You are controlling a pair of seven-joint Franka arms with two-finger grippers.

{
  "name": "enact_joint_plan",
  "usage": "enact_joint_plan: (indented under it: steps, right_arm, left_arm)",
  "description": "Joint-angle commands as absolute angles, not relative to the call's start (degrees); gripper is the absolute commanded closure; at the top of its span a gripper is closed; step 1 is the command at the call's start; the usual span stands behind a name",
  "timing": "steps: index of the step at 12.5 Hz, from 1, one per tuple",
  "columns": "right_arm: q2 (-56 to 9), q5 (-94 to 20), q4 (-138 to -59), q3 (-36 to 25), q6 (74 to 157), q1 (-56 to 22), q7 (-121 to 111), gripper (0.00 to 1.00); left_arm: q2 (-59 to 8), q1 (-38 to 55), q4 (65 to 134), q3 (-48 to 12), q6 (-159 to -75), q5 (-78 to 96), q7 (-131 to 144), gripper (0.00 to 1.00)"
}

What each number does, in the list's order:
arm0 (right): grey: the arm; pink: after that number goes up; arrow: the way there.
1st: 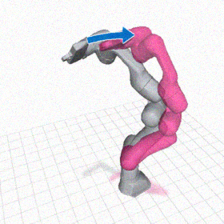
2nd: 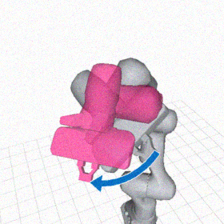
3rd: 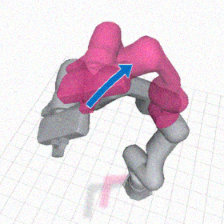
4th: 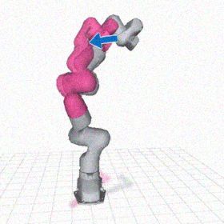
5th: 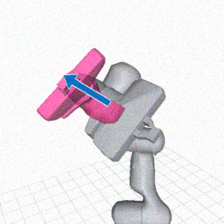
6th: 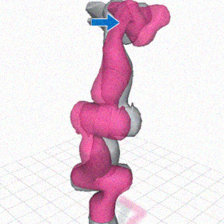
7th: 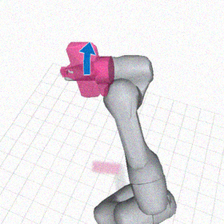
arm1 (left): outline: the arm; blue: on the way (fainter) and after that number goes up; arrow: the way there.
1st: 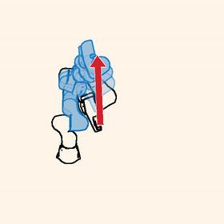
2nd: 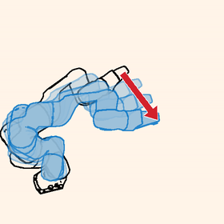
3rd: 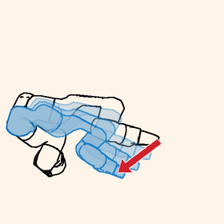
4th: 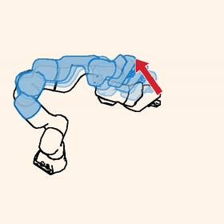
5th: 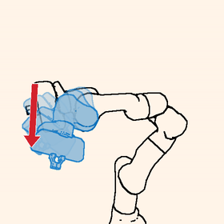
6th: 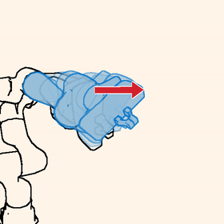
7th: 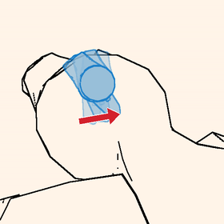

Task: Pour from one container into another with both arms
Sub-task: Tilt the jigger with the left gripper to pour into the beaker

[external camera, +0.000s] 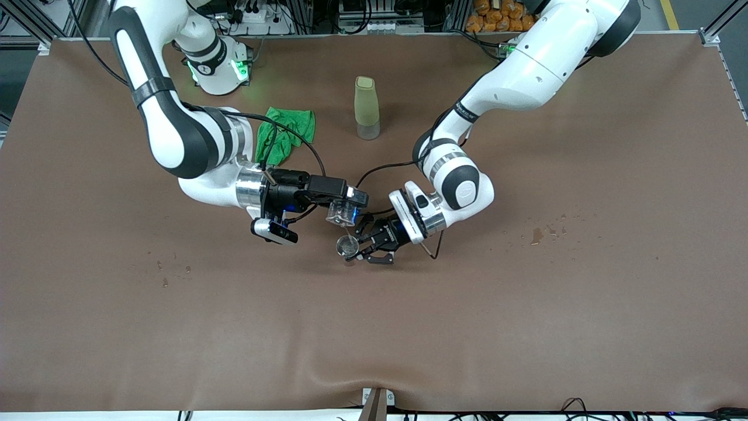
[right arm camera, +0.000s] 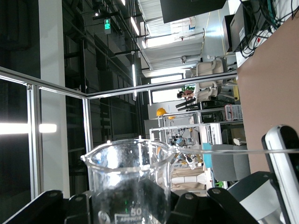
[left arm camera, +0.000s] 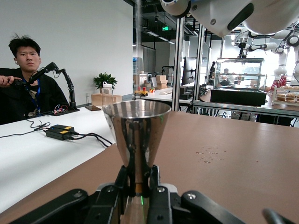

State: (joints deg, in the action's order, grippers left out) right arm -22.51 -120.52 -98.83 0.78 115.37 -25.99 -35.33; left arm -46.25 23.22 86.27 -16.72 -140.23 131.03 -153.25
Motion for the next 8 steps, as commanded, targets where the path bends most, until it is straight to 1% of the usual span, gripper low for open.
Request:
enact_joint_plan:
  steps: [1, 6, 8]
  right_arm:
    - [-21.9, -122.2, -99.8, 0.4, 114.2, -26.1, -33.9, 1.00]
    - [-21.6, -122.7, -100.4, 0.5, 114.0, -25.1, -31.4, 1.00]
    - [-21.7, -127.3, -100.9, 0.4, 113.3, -25.8, -31.6, 1.00]
  left_arm:
    - [-44.0, 22.5, 88.6, -17.2, -139.6, 132.1, -152.8, 1.00]
    - [-43.9, 22.5, 88.8, -17.3, -139.6, 132.1, -152.7, 1.00]
    - [-43.7, 22.5, 89.3, -17.3, -139.6, 132.1, -152.7, 1.00]
